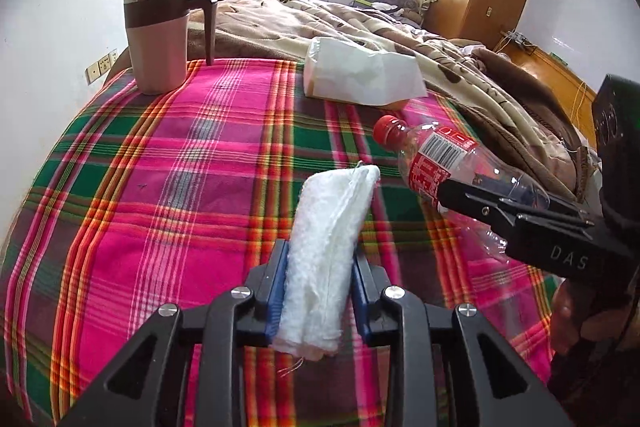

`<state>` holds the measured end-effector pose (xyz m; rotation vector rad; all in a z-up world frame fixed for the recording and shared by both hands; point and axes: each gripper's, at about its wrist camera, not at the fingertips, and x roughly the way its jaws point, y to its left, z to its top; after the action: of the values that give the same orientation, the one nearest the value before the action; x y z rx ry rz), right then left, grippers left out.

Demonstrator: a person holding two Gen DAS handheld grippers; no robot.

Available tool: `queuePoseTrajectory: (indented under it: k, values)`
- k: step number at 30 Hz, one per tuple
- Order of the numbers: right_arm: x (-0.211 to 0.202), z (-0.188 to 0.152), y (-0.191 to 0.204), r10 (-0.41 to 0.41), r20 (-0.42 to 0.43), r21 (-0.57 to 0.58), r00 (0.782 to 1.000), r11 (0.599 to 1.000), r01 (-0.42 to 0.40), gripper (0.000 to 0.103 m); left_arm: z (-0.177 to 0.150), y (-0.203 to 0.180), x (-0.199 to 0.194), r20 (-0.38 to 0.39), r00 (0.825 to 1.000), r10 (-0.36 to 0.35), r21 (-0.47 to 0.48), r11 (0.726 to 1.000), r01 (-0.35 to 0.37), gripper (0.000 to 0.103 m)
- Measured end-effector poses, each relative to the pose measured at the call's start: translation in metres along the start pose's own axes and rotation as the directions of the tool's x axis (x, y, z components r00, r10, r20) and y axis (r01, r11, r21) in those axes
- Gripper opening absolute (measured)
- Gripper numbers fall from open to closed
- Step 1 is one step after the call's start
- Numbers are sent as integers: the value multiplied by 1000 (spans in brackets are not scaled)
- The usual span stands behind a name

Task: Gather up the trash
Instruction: 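Carry the white cloth and red-label bottle over the wastebasket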

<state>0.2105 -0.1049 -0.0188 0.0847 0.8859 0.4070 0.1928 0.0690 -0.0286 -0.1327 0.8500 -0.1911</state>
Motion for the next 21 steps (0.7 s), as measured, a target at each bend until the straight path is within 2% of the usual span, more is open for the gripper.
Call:
queuePoseTrajectory:
  k: [10,21]
  values:
    - [-52,-27,-11,-31,96,45,995,999,27,64,-7,-47,-33,58,997,-58,56,997,55,30]
    - [-115,-56,-48,-131,197,155,972,983,102,64,-11,-106,-55,102,983,-152,143,980,137,30]
